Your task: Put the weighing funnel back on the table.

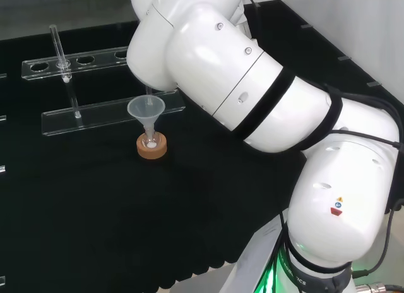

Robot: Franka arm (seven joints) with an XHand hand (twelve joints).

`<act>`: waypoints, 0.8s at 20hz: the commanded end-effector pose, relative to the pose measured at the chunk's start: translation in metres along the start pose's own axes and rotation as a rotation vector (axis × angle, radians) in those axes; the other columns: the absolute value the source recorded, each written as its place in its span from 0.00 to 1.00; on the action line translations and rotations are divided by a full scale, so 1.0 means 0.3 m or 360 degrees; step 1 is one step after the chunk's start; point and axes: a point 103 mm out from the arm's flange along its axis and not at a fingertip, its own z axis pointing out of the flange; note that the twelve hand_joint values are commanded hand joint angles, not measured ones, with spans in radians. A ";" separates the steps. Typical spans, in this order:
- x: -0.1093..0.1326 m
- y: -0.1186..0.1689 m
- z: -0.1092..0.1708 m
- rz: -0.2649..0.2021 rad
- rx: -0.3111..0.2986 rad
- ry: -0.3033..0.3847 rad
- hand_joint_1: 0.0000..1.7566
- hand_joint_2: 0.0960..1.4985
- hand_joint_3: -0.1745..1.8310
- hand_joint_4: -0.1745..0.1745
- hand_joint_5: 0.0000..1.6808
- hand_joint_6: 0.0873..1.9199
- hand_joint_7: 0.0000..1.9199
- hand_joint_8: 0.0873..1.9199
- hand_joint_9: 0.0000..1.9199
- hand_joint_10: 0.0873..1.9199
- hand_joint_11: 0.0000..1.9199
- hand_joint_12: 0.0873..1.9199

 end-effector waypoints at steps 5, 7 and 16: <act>-0.035 -0.143 -0.137 -0.0010 -0.0146 0.0061 0.41 0.37 0.29 0.42 0.18 0.01 0.05 0.31 0.19 0.31 0.16 0.68; -0.037 -0.178 -0.164 -0.0005 -0.0155 0.0062 0.41 0.37 0.29 0.42 0.18 0.00 0.05 0.31 0.19 0.31 0.16 0.68; -0.020 -0.347 -0.280 0.0030 -0.0244 0.0050 0.41 0.37 0.29 0.42 0.19 0.00 0.08 0.31 0.20 0.31 0.16 0.68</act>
